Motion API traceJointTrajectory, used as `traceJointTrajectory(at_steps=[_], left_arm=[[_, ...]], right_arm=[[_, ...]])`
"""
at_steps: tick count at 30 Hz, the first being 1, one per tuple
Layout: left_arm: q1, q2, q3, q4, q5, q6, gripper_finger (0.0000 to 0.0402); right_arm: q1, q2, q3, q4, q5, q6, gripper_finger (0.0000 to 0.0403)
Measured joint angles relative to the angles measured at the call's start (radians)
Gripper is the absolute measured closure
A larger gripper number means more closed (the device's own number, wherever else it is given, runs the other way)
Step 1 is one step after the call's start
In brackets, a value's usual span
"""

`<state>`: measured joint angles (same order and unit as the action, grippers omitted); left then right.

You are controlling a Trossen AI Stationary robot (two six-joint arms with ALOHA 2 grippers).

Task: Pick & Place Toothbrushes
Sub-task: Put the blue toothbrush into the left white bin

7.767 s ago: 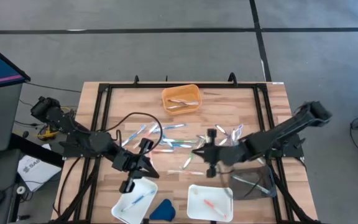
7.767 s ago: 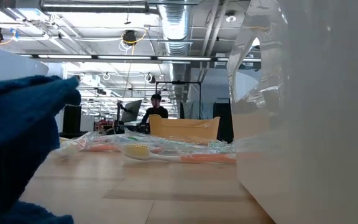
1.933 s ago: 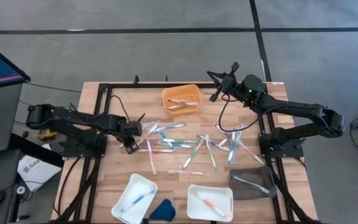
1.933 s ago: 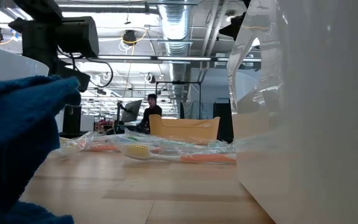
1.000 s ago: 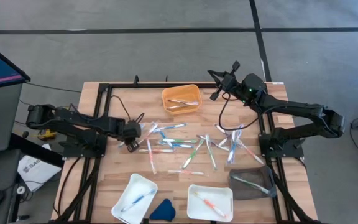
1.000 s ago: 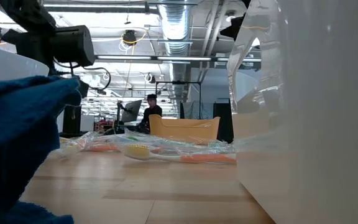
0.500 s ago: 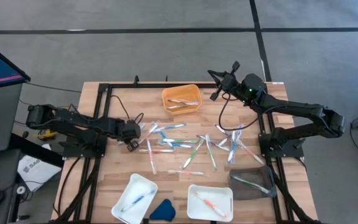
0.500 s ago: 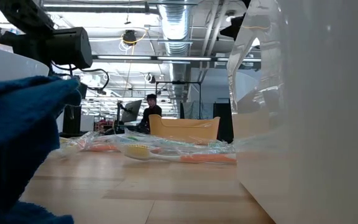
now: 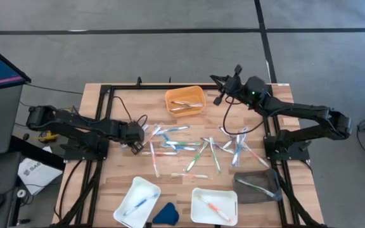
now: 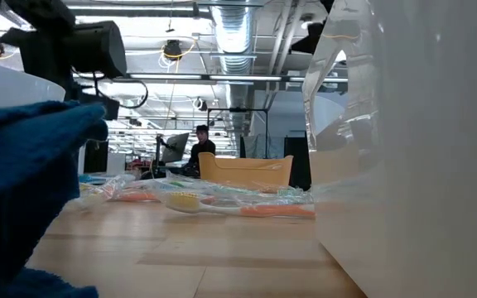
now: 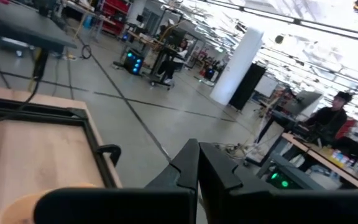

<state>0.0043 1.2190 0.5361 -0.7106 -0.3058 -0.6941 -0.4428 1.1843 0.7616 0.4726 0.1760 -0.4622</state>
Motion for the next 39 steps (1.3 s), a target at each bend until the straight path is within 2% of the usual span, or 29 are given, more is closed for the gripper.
traceJointTrajectory(at_steps=[11, 15, 18, 21, 25, 30, 34, 39], left_arm=[[-0.223, -0.002, 0.157, -0.104, 0.051, -0.178, 0.0395], [-0.333, -0.002, 0.23, -0.123, 0.048, -0.264, 0.0395], [-0.421, -0.002, 0.283, -0.131, 0.008, -0.339, 0.0395], [-0.511, -0.002, 0.324, -0.128, -0.022, -0.443, 0.0395], [-0.645, -0.002, 0.352, -0.108, -0.018, -0.689, 0.0395], [-0.818, 0.031, 0.352, -0.001, -0.031, -0.907, 0.0395], [-0.894, 0.108, 0.353, 0.168, -0.039, -0.918, 0.0395], [-0.926, 0.256, 0.353, 0.366, -0.045, -0.919, 0.0395]], right_arm=[[0.119, -0.012, 0.0, -0.113, 0.005, 0.0, 0.0401], [0.172, -0.041, 0.001, -0.19, 0.006, 0.0, 0.0401], [0.215, -0.074, 0.001, -0.257, 0.007, 0.001, 0.0401], [0.259, -0.118, 0.001, -0.342, 0.008, 0.026, 0.0401], [0.314, -0.176, 0.001, -0.433, 0.008, 0.119, 0.0401], [0.374, -0.236, 0.0, -0.54, 0.008, 0.247, 0.0401], [0.425, -0.26, 0.001, -0.599, 0.008, 0.319, 0.0401], [0.495, -0.25, 0.001, -0.648, 0.008, 0.412, 0.0401]])
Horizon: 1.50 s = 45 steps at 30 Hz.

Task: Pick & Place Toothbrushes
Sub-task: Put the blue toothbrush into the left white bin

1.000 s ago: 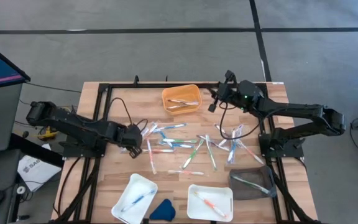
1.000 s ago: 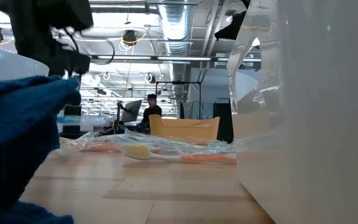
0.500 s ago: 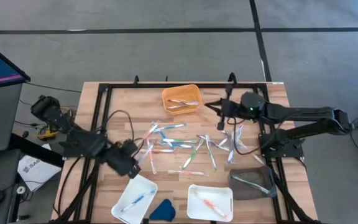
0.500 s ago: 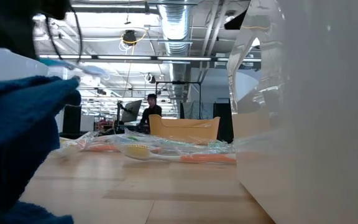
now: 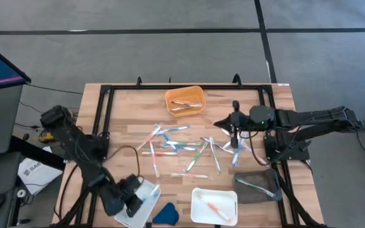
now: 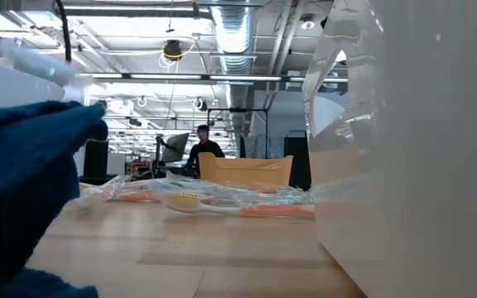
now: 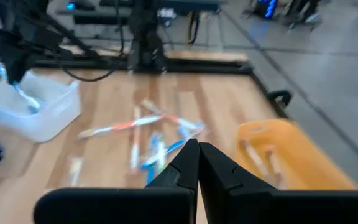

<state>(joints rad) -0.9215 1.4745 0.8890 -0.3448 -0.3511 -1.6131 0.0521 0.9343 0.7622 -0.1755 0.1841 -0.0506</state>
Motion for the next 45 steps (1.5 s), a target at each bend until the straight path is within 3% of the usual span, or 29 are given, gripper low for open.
traceJointTrajectory(at_steps=[5, 12, 18, 32, 40, 45], left_arm=[[-0.011, 0.103, 0.006, 0.063, 0.009, -0.004, 0.0395], [-0.039, 0.116, 0.009, 0.046, 0.003, -0.016, 0.0396], [-0.05, 0.116, 0.009, 0.046, 0.105, -0.045, 0.0395], [-0.025, 0.116, 0.008, -0.015, 0.04, -0.045, 0.0333], [-0.025, 0.116, 0.008, -0.059, 0.045, -0.045, 0.0316], [-0.025, 0.116, 0.008, -0.097, 0.108, -0.045, 0.0317]], right_arm=[[0.068, 0.045, -0.001, -0.016, 0.0, 0.022, 0.0401], [0.106, 0.098, -0.001, 0.005, 0.0, 0.049, 0.0401], [0.095, 0.101, -0.001, 0.016, 0.0, 0.043, 0.0401], [0.108, 0.101, -0.001, 0.019, 0.0, 0.052, 0.0401], [0.124, 0.101, -0.001, 0.019, 0.0, 0.052, 0.0401], [0.124, 0.101, -0.001, 0.02, -0.001, 0.052, 0.0401]])
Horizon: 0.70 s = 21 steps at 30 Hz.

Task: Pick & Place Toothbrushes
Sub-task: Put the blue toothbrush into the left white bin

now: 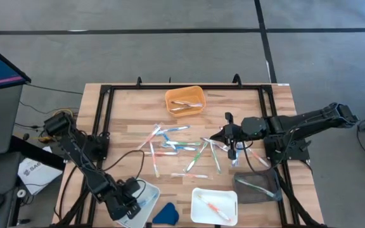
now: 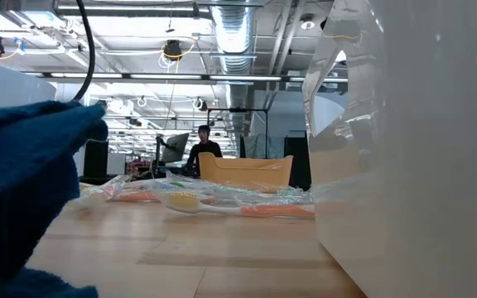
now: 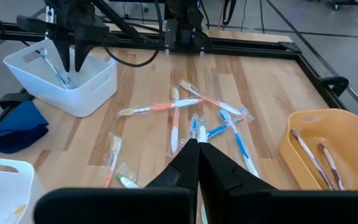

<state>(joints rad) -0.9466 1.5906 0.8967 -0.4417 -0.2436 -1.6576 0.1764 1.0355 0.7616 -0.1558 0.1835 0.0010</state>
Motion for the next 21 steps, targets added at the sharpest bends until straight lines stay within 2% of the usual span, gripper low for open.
traceJointTrajectory(at_steps=[6, 15, 21], left_arm=[[0.0, 0.0, -0.001, -0.08, 0.016, 0.003, 0.0333], [0.0, -0.014, -0.001, -0.095, 0.05, 0.022, 0.037], [-0.002, -0.096, -0.001, -0.09, -0.001, 0.024, 0.0399]], right_arm=[[0.0, 0.0, 0.0, 0.0, 0.0, 0.0, 0.0401], [0.0, 0.0, 0.0, 0.007, 0.0, 0.0, 0.0401], [0.0, 0.0, 0.0, 0.01, 0.0, 0.0, 0.0401]])
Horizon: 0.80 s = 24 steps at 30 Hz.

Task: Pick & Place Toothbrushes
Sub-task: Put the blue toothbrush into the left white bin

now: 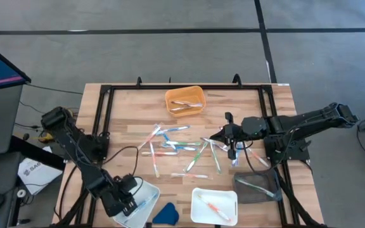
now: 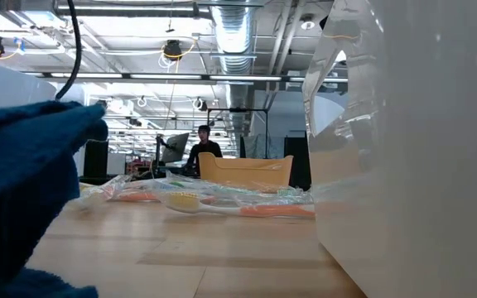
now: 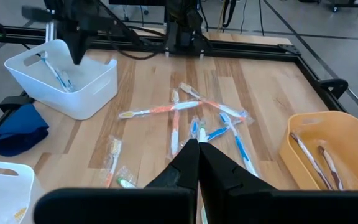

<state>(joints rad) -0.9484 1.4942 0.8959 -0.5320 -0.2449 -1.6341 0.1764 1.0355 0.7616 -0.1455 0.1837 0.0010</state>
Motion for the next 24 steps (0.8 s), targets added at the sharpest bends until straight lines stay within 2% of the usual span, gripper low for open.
traceJointTrajectory(at_steps=[2, 6, 11, 20, 24], left_arm=[[-0.007, -0.033, 0.0, 0.021, -0.021, 0.012, 0.0401], [-0.029, -0.06, 0.0, 0.162, -0.002, 0.058, 0.0401], [-0.051, -0.026, 0.001, 0.327, 0.011, 0.064, 0.0401], [-0.051, 0.141, 0.001, 0.36, 0.164, -0.049, 0.0401], [-0.051, 0.173, 0.001, 0.368, 0.208, -0.057, 0.0401]], right_arm=[[0.0, 0.0, 0.0, 0.0, 0.0, 0.0, 0.0401], [0.0, 0.0, 0.0, -0.003, 0.0, 0.0, 0.0401], [0.0, 0.0, 0.0, -0.004, 0.0, 0.0, 0.0401], [0.0, 0.0, 0.0, -0.008, 0.0, 0.0, 0.0401], [0.0, 0.0, 0.0, -0.008, 0.0, 0.0, 0.0401]])
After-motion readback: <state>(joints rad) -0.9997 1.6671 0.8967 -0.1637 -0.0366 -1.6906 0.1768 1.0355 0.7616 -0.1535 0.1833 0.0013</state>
